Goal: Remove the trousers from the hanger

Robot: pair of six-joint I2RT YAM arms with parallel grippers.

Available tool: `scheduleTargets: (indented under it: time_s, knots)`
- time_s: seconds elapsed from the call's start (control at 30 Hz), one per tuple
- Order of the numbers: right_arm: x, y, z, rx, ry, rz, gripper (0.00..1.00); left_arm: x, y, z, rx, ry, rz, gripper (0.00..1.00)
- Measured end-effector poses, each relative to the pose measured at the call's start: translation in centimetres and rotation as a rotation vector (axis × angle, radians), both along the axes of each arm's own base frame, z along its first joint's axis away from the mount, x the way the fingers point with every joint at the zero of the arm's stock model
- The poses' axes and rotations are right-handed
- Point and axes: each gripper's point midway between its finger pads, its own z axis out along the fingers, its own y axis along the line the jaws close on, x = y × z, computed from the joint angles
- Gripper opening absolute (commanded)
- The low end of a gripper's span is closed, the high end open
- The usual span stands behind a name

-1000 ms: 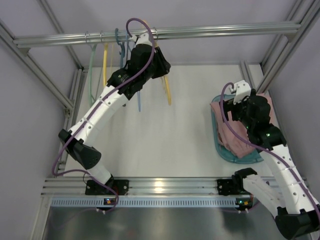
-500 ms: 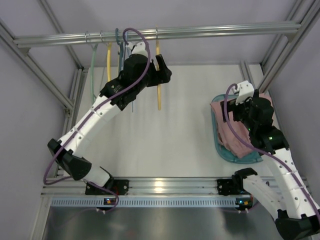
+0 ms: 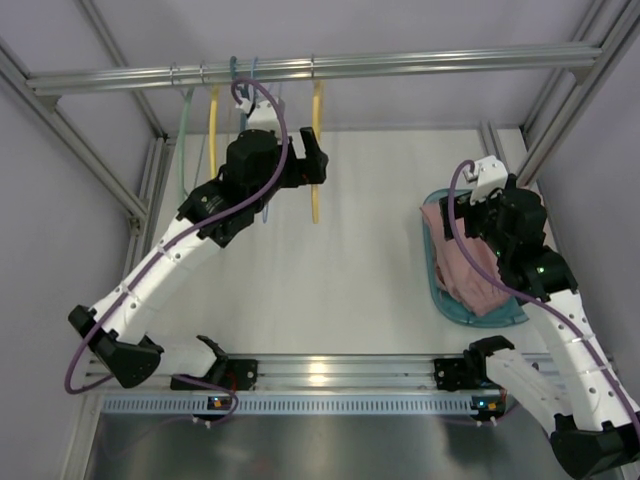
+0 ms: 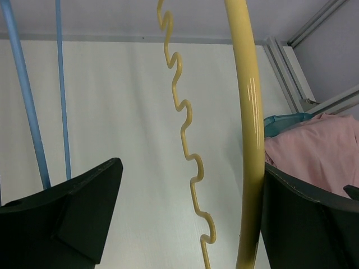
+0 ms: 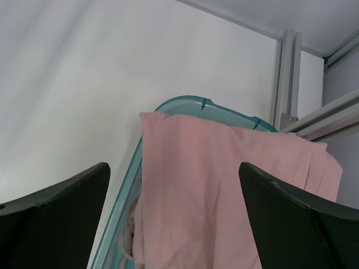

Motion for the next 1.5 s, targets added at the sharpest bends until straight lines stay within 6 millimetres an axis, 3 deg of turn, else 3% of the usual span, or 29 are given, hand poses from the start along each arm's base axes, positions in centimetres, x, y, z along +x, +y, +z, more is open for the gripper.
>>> scheduleTargets:
  time_s: [0.2,0.57,0.77,0.87,0.97,1.07,1.17,1.37,1.5]
  knots:
    - [0.2,0.2,0.1,0.004,0.004,0.006,0.99,-1.0,0.2,0.9,0.046,-0.044,-0.049,0.99]
    - [0.9,0.9,0.2,0.014,0.021,0.030,0.99,-3.6,2.7,5.8,0.155,-0.252,-0.137,0.99]
    - [1.1,1.1,0.3,0.023,0.025,0.031,0.99,-3.7,4.2,8.0,0.180,-0.321,-0.150,0.99]
    - [1.2,1.4,1.3,0.039,0.009,0.045,0.99,-3.2,6.7,9.6,0.166,-0.355,-0.098,0.98]
    - [1.5,1.9,2.9,0.060,-0.017,0.063,1.00,-2.9,11.2,10.9,0.143,-0.376,0.022,0.99]
    - [1.7,2.4,3.8,0.078,-0.034,0.080,0.99,-4.4,17.0,10.9,0.122,-0.386,0.179,0.98]
    - [1.9,2.9,4.0,0.095,-0.032,0.096,0.99,-7.0,20.4,11.1,0.111,-0.413,0.282,0.99]
    - [2.2,3.7,3.8,0.124,-0.012,0.125,0.99,-11.6,23.7,11.3,0.119,-0.446,0.410,0.99]
    - [1.9,4.0,4.0,0.143,-0.015,0.134,0.99,-12.6,24.5,8.9,0.156,-0.378,0.444,0.99]
